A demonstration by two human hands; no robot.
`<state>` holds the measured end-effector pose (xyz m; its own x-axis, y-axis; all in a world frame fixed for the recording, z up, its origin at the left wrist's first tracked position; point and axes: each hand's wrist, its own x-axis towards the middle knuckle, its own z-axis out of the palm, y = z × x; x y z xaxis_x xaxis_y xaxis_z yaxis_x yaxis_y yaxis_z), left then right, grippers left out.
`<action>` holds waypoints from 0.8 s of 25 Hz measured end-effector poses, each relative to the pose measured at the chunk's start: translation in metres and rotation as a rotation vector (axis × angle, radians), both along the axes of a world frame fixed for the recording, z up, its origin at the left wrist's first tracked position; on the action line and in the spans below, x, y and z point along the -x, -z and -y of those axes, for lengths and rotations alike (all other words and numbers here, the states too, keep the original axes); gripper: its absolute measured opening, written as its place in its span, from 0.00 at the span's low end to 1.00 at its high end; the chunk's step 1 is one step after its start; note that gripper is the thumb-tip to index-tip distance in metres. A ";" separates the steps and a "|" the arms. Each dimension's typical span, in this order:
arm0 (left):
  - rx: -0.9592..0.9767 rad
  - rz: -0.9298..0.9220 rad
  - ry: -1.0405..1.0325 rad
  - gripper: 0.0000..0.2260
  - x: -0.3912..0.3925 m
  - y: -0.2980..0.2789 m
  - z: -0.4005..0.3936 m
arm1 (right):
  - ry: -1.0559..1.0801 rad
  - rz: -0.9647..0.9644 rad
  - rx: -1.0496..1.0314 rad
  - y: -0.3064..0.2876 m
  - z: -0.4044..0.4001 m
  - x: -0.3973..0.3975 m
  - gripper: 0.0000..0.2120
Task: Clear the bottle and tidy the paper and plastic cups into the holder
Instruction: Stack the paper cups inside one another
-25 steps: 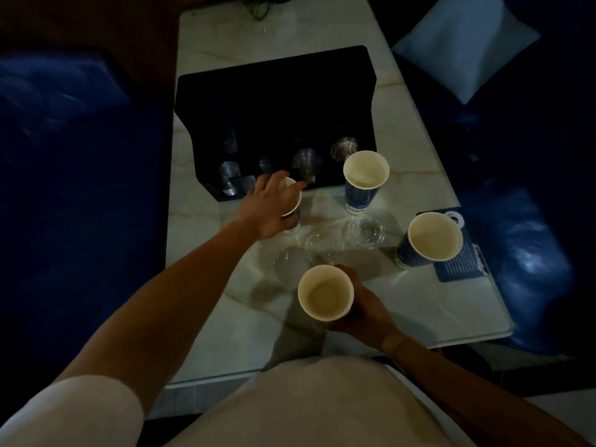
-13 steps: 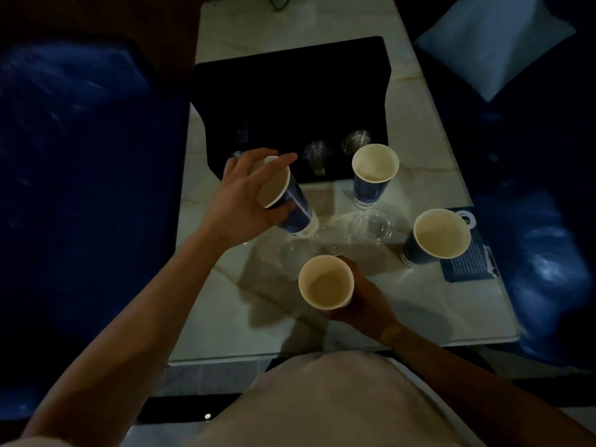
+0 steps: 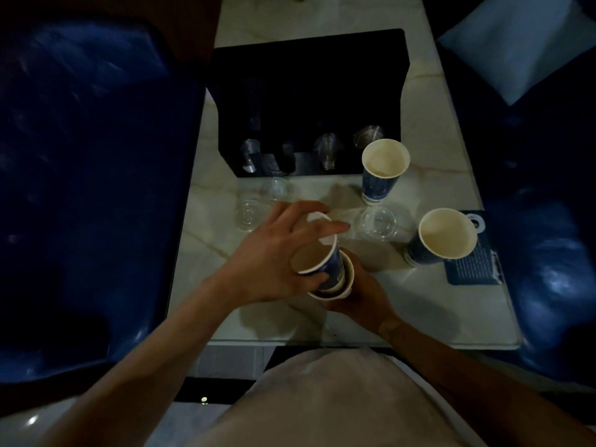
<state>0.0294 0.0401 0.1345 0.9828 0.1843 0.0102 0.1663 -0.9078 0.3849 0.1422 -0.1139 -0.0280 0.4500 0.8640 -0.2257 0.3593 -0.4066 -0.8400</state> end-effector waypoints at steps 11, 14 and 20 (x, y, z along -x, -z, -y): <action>-0.114 0.049 -0.030 0.31 -0.001 0.078 0.036 | 0.081 -0.109 -0.114 0.001 0.013 0.004 0.40; -0.116 0.030 -0.036 0.31 -0.006 0.090 0.037 | 0.077 -0.093 -0.133 -0.005 0.015 0.003 0.38; -0.112 0.041 -0.029 0.30 -0.006 0.110 0.040 | 0.028 -0.082 -0.125 -0.011 0.015 0.004 0.38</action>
